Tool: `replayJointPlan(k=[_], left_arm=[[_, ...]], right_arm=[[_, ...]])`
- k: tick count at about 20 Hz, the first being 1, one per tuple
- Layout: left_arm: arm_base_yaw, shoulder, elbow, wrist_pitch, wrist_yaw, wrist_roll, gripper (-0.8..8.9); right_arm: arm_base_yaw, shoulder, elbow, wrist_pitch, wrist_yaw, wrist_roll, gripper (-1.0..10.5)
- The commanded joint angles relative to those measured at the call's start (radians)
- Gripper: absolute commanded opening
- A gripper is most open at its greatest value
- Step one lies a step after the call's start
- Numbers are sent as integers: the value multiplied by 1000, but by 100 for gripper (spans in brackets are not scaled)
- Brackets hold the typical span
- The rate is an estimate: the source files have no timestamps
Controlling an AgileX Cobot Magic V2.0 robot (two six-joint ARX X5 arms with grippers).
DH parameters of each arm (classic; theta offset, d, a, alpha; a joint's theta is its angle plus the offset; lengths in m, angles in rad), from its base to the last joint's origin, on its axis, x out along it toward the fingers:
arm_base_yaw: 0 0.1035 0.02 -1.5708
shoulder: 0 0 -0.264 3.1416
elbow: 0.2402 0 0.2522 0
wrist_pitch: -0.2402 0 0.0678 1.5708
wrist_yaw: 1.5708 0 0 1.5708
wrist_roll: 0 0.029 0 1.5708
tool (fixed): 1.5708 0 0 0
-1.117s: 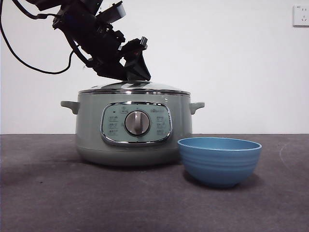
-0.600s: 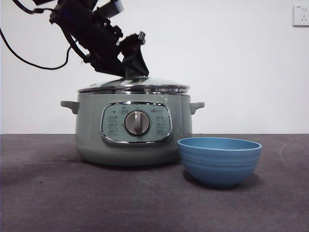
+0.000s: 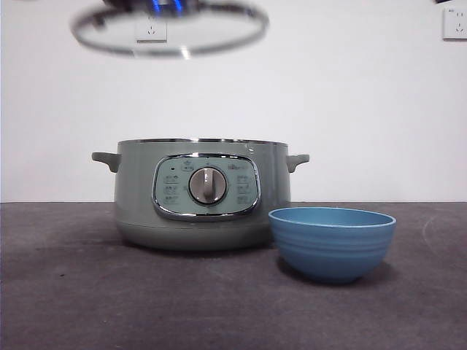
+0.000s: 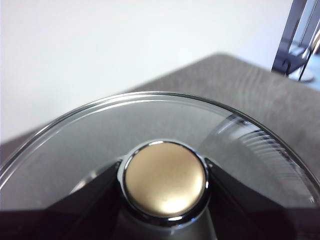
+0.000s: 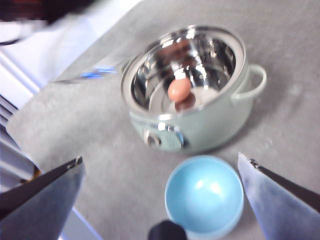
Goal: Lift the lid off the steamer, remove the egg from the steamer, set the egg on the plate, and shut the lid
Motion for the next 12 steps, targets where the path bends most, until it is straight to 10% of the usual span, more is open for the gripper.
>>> replayJointPlan(k=[1,12], left_arm=[[2,-135,5,-19,1,-7,-8],[2,-467,5,-320,-5,-8,-8]], right_arm=[[46,54,4,86,4,74,537],[340,508,325,164,269,106,536]])
